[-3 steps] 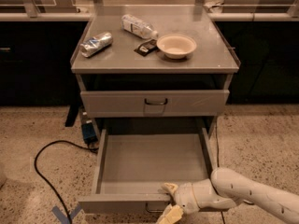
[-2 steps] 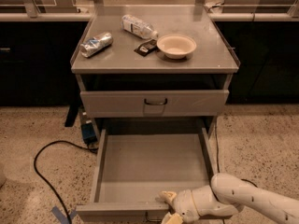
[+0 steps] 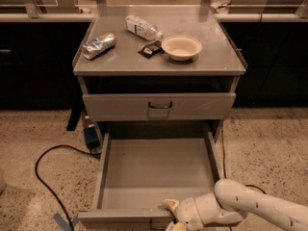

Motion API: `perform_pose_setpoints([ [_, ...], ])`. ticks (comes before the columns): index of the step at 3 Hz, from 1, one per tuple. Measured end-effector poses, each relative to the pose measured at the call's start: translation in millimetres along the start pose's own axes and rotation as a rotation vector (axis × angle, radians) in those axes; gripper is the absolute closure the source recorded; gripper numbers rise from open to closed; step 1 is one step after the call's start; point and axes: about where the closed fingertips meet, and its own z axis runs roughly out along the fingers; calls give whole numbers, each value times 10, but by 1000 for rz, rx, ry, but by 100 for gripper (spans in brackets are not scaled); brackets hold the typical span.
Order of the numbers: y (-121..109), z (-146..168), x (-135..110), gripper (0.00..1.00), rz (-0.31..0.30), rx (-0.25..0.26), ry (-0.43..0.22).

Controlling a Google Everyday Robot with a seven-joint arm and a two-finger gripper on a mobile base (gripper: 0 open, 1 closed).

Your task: Open middle drawer

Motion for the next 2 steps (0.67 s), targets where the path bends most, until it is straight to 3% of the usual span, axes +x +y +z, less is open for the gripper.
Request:
perform_pose_setpoints([
  [2, 590, 89, -61, 0, 35, -176, -87],
])
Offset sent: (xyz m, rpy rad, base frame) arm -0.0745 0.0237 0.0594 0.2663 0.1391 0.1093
